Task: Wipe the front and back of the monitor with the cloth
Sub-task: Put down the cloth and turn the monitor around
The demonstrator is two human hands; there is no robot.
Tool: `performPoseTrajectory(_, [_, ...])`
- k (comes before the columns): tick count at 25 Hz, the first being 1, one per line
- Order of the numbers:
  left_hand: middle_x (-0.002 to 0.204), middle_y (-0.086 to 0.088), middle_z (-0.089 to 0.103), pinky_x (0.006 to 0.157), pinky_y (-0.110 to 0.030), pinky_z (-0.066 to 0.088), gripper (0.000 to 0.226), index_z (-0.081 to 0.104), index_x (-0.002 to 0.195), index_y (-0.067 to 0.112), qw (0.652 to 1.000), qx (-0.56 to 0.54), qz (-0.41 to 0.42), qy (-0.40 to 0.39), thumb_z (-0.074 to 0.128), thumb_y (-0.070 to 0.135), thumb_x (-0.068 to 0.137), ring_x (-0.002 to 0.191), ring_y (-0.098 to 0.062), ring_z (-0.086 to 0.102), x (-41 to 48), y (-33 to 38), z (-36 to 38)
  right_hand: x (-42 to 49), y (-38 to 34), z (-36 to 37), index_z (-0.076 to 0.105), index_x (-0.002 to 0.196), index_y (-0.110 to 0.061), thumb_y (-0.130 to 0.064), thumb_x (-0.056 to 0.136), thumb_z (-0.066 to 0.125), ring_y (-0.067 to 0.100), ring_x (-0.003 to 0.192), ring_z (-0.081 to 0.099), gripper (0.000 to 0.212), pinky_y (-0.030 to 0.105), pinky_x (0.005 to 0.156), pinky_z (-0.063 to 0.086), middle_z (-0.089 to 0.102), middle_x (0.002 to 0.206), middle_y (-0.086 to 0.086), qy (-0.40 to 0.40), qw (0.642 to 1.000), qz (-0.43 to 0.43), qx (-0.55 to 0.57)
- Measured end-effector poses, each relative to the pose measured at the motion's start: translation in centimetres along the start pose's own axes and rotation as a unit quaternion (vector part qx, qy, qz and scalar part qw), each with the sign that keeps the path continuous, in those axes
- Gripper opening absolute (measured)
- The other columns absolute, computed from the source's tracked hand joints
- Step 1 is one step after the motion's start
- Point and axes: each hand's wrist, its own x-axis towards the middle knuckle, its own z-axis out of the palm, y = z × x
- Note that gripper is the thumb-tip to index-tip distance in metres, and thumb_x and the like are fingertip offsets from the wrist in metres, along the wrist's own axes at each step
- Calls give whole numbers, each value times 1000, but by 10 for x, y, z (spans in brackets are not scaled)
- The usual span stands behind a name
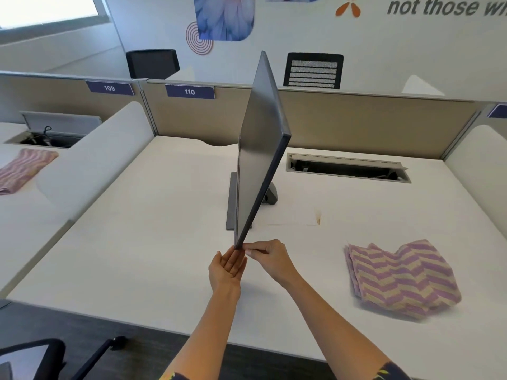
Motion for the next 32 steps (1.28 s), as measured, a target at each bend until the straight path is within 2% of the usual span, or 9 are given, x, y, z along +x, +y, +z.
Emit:
performPoseTrajectory(5, [90,-15,74,93,-40,52,36,66,99,2,1000,-26,16,5,40,27,102,94,-28,69,3,4,0,9,1,11,73,113,-18,-10,92,63,1,105,66,25,20,98,50,73,112,-5,-24,999,5,-21])
performPoseTrajectory(10, [87,-13,75,93,-42,52,35,63,101,2,999,-32,18,6,38,26,103,97,-29,68,10,-2,6,20,2,3,72,118,-18,-12,95,60,2,109,63,27,12,95,46,71,118,-6,-54,996,32,-56])
performPoseTrajectory(12, [95,-14,75,96,-43,51,35,64,103,3,1000,-20,14,-5,37,25,103,100,-30,68,14,-9,10,26,5,-7,71,120,-18,-12,96,58,5,111,62,28,12,95,45,70,120,-5,-59,995,45,-60])
performPoseTrajectory(16, [105,-10,73,99,-46,50,38,66,110,8,999,47,-6,-26,32,24,104,105,-29,67,21,-23,20,35,16,-26,65,128,-25,-16,100,53,15,122,58,32,33,106,46,64,130,-4,-37,994,98,-13])
performPoseTrajectory(19, [110,-9,71,101,-48,48,36,62,119,9,995,84,-32,-42,31,22,105,111,-32,63,26,-35,32,39,20,-41,60,133,-26,-22,102,52,19,129,52,33,40,110,42,57,139,-3,-21,992,125,15])
performPoseTrajectory(23, [119,-8,65,97,-47,47,34,56,126,13,984,146,-49,-90,33,26,106,118,-35,58,38,-49,57,50,16,-64,60,133,-27,-32,99,55,19,130,50,35,42,112,39,57,139,-3,7,988,144,52])
performPoseTrajectory(27, [131,-9,60,100,-48,44,38,53,133,14,975,178,-47,-123,33,31,105,124,-34,54,56,-50,86,66,9,-85,57,136,-25,-44,103,40,18,130,52,42,42,111,38,59,137,-1,34,982,170,75])
performPoseTrajectory(32, [147,-6,46,107,-49,38,47,36,147,16,966,220,-33,-129,29,37,106,131,-33,47,75,-51,121,89,6,-102,57,135,-23,-55,101,32,21,134,47,53,47,114,36,55,142,1,52,983,169,56])
